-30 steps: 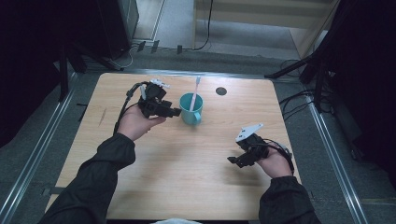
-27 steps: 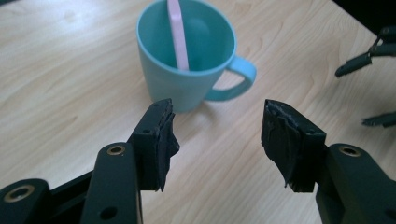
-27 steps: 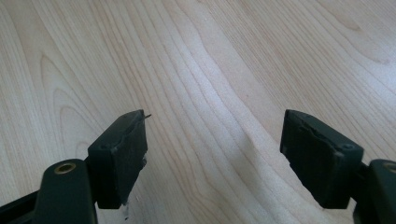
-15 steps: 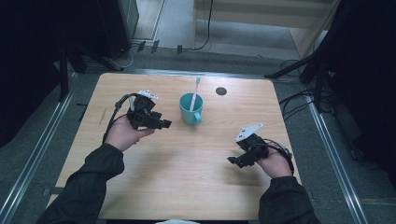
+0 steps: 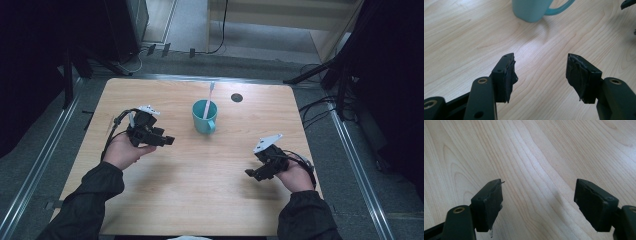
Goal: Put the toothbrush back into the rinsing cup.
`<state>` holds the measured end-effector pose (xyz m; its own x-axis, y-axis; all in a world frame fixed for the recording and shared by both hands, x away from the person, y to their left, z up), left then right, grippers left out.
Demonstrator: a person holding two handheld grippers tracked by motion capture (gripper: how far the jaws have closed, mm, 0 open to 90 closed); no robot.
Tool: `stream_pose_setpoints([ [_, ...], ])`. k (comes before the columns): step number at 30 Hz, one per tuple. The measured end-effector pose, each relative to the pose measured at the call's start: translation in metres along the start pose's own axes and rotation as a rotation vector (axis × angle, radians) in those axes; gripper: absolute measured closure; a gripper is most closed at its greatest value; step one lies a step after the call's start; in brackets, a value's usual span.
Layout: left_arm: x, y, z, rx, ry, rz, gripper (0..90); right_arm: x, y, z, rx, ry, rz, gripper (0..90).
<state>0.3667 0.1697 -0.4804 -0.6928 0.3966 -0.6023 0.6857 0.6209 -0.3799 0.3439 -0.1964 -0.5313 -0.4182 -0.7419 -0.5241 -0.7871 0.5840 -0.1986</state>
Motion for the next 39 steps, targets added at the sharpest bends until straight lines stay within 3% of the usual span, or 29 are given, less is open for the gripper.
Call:
stream_pose_setpoints([
  [4, 0.009, 0.002, 0.0, -0.013, 0.011, 0.006, 39.7, 0.002, 0.0, -0.001, 0.001, -0.002, 0.004, 23.4],
  [11, 0.025, 0.006, -0.001, -0.009, 0.024, -0.03, 39.4, 0.006, 0.001, -0.003, 0.006, 0.004, 0.012, 23.4],
  [19, 0.04, 0.005, -0.007, -0.015, 0.009, -0.053, 39.2, 0.009, 0.0, -0.006, 0.012, 0.0, 0.015, 23.3],
  [24, 0.049, 0.0, -0.01, -0.02, 0.019, -0.039, 39.0, 0.01, -0.004, -0.007, 0.018, -0.002, 0.028, 23.3],
  [29, 0.059, 0.005, -0.015, -0.03, 0.016, -0.061, 39.2, 0.01, -0.004, -0.007, 0.019, -0.006, 0.026, 23.3],
  [39, 0.066, 0.013, -0.018, -0.038, 0.008, -0.087, 39.3, 0.005, 0.0, -0.006, 0.016, -0.005, 0.011, 23.3],
])
Point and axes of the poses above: each handheld gripper's, and its own axes: z roughly forward along the jaws, x roughly out of its underside, y roughly to its left, the point moved 4 cm from there along z, roughly forward along the jaws, and after that the axes turned 13 degrees about x, right-handed, at the moved point
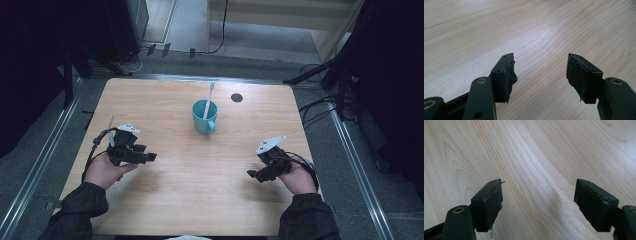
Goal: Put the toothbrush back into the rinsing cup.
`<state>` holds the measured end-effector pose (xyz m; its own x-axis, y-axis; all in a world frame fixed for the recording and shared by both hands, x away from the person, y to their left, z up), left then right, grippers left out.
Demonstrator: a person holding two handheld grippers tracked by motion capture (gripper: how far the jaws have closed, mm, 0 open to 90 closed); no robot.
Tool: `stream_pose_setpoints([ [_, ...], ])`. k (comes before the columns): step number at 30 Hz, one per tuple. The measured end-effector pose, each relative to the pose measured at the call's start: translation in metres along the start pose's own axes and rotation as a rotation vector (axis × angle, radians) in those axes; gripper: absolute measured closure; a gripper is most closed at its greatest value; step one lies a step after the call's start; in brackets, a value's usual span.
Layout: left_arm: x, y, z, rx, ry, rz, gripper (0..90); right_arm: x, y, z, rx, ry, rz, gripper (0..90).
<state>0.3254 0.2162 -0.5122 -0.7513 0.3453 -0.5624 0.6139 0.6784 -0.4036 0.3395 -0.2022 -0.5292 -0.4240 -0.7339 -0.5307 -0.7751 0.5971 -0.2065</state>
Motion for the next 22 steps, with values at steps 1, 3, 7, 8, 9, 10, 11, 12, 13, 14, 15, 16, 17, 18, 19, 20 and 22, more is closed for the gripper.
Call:
stream_pose_setpoints([
  [1, 0.0, 0.0, 0.0, 0.0, -0.002, -0.001, 39.3, 0.0, 0.0, 0.0, -0.001, 0.001, -0.001, 23.3],
  [3, 0.001, 0.001, -0.001, -0.001, -0.005, -0.007, 39.3, 0.0, -0.001, 0.001, -0.001, 0.001, 0.001, 23.3],
  [7, 0.001, 0.002, 0.0, -0.002, 0.001, -0.012, 38.9, 0.0, -0.001, 0.001, -0.003, -0.001, 0.0, 23.3],
  [8, 0.001, 0.003, 0.0, -0.005, 0.006, -0.01, 38.8, 0.0, -0.001, 0.001, -0.003, 0.0, -0.002, 23.3],
  [9, 0.001, 0.003, 0.002, -0.004, 0.004, -0.013, 38.9, 0.0, -0.001, 0.001, -0.004, 0.0, -0.001, 23.3],
  [10, 0.001, 0.004, 0.003, -0.001, 0.006, -0.016, 38.8, 0.0, -0.001, 0.001, -0.004, 0.0, -0.001, 23.3],
  [11, 0.001, 0.005, 0.005, 0.01, 0.013, -0.016, 38.9, 0.0, -0.001, 0.001, -0.003, 0.001, 0.0, 23.3],
  [12, 0.002, 0.005, 0.006, 0.011, 0.021, -0.017, 38.9, 0.0, -0.001, 0.001, -0.002, 0.0, -0.002, 23.3],
  [13, 0.001, 0.005, 0.008, 0.009, 0.021, -0.021, 38.9, 0.0, -0.001, 0.001, -0.002, 0.001, -0.003, 23.3],
  [14, 0.001, 0.005, 0.009, 0.009, 0.025, -0.02, 38.9, 0.0, -0.001, 0.001, -0.001, 0.002, -0.003, 23.3],
  [15, 0.001, 0.004, 0.009, 0.011, 0.027, -0.017, 38.9, 0.0, -0.001, 0.001, -0.001, 0.001, -0.004, 23.3],
  [16, 0.001, 0.004, 0.009, 0.009, 0.027, -0.016, 38.9, 0.0, -0.001, 0.001, -0.001, 0.001, -0.004, 23.3],
  [17, 0.001, 0.004, 0.01, 0.008, 0.025, -0.016, 38.8, 0.0, -0.001, 0.001, -0.001, -0.001, -0.006, 23.3],
  [18, 0.001, 0.004, 0.009, 0.004, 0.025, -0.012, 38.8, 0.0, -0.001, 0.0, -0.001, 0.001, -0.003, 23.3],
  [19, 0.001, 0.004, 0.009, 0.003, 0.027, -0.008, 38.8, 0.0, -0.001, 0.0, 0.001, -0.001, -0.006, 23.3],
  [20, 0.001, 0.004, 0.009, 0.004, 0.028, -0.007, 38.6, 0.0, -0.001, 0.0, -0.001, -0.001, -0.004, 23.2],
  [22, 0.001, 0.005, 0.008, 0.001, 0.015, -0.01, 38.5, 0.0, -0.002, 0.001, 0.0, -0.003, -0.005, 23.3],
])
Point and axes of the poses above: each handheld gripper's, and its own axes: z roughly forward along the jaws, x roughly out of its underside, y roughly to its left, the point moved 4 cm from there along z, roughly forward along the jaws, and after that the axes turned 13 degrees about x, right-handed, at the moved point
